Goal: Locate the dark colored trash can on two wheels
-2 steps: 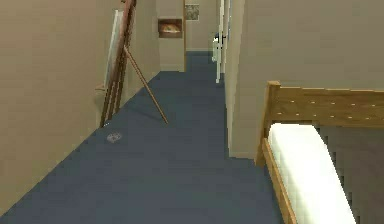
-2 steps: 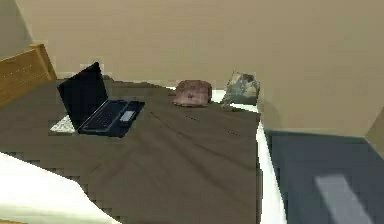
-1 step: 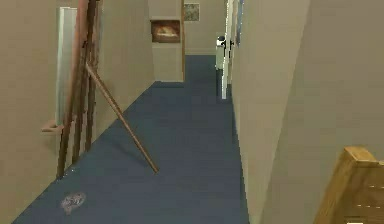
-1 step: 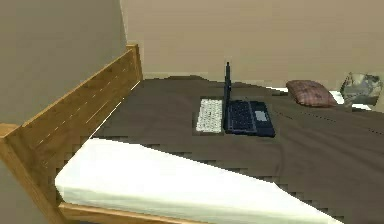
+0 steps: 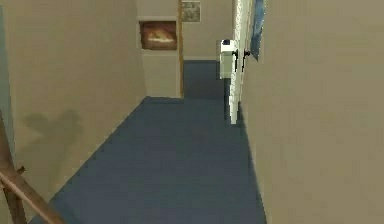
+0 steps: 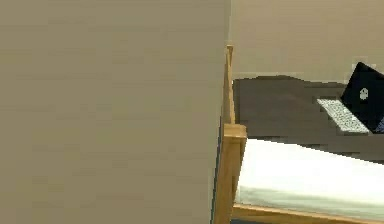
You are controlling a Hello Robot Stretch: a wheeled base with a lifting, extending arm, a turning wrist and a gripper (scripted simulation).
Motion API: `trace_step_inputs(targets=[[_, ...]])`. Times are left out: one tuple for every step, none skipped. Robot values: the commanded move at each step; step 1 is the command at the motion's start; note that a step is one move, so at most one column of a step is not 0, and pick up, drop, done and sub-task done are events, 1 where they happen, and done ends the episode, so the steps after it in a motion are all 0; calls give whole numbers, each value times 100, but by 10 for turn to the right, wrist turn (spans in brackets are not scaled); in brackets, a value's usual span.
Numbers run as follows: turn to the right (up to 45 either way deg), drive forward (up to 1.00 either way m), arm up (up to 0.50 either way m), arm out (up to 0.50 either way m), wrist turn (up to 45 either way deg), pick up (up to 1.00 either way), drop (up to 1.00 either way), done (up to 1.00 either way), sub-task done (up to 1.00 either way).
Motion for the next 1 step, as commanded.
trace_step_inputs(targets=[[90, 0, 0, 0, 0, 0, 0, 0, 0]])
